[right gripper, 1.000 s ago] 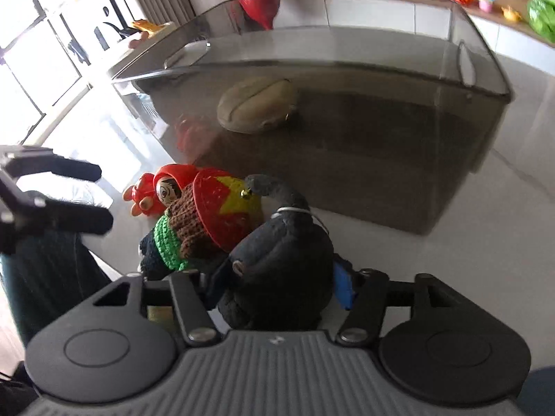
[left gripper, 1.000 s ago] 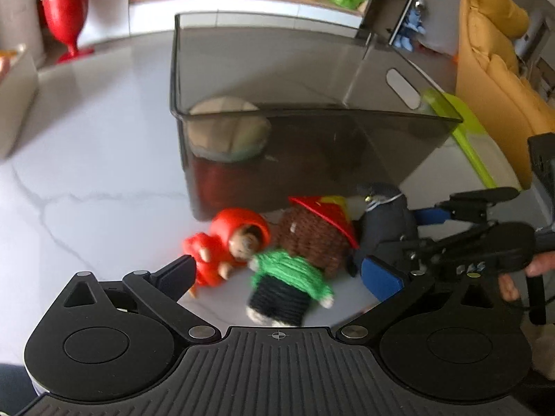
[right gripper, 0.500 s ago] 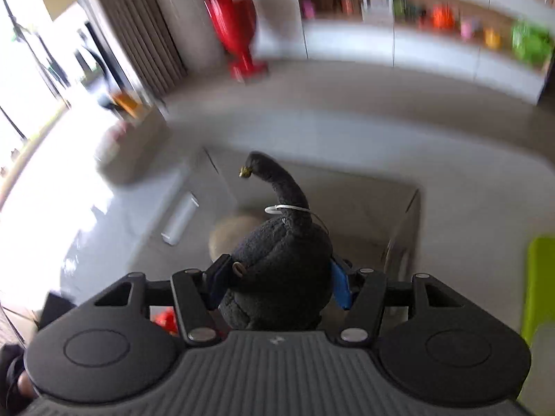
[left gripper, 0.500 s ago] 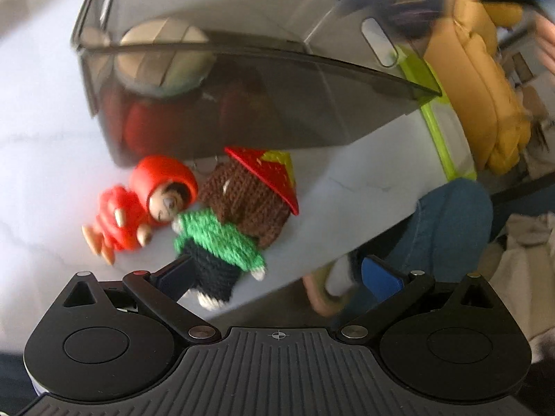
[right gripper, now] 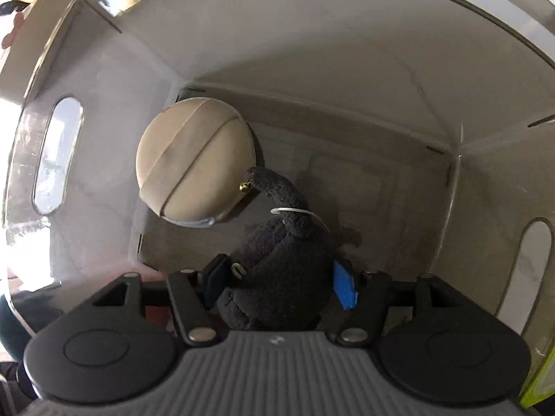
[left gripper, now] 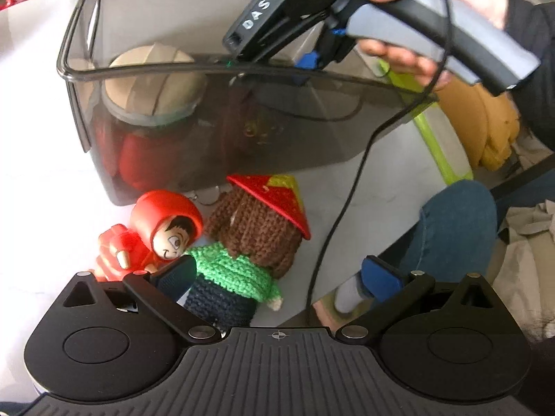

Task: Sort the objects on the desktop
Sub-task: 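Lower the black penguin into the bin and open the right gripper, then reach the left gripper to the red hooded figure and grasp it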

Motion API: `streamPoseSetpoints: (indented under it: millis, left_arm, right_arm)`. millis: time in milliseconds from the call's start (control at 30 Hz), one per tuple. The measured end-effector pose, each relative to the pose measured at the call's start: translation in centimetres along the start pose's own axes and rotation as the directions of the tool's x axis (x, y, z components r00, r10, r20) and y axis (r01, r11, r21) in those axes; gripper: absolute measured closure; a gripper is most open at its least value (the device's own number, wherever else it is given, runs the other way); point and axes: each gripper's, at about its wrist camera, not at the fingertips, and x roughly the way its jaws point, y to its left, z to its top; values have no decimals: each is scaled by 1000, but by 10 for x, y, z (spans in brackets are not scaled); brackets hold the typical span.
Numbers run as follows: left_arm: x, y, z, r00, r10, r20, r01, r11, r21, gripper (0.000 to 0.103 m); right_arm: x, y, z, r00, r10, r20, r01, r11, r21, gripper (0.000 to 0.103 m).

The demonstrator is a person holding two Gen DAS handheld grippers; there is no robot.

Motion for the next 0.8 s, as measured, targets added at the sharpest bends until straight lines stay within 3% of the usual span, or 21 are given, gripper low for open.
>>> streamPoseSetpoints:
  millis: [300, 500, 633, 700, 733, 767, 800]
  left_arm:
    - [-21, -3, 3, 993, -57, 102, 58, 998, -9, 0]
    - [-23, -2, 3, 993, -45, 106, 47, 999, -14, 0]
    - [-30, 8, 1, 991, -30, 134, 38, 998, -55, 0]
    - [-42, 21, -3, 981, -18, 192, 38, 994, -101, 0]
    - [-48, 29, -5, 975, -5, 224, 35, 991, -130, 0]
    - [-53, 36, -7, 969, 15, 247, 25, 987, -156, 0]
    - [-56, 43, -9, 965, 41, 260, 5, 985, -174, 0]
  right_arm:
    - [6, 2, -17, 1000, -22, -15, 22, 999, -30, 33]
    - [6, -8, -29, 1000, -1, -10, 1, 1000, -1, 30]
    - [-20, -19, -45, 995, 40, 90, -43, 999, 25, 30]
    - [-46, -25, -64, 976, 59, 210, -67, 997, 30, 30]
    - [-63, -28, -75, 955, 64, 289, -76, 997, 29, 30]
    - [-80, -23, -85, 920, 58, 388, -71, 997, 19, 27]
    - [-105, -24, -101, 869, 48, 493, -54, 999, -3, 20]
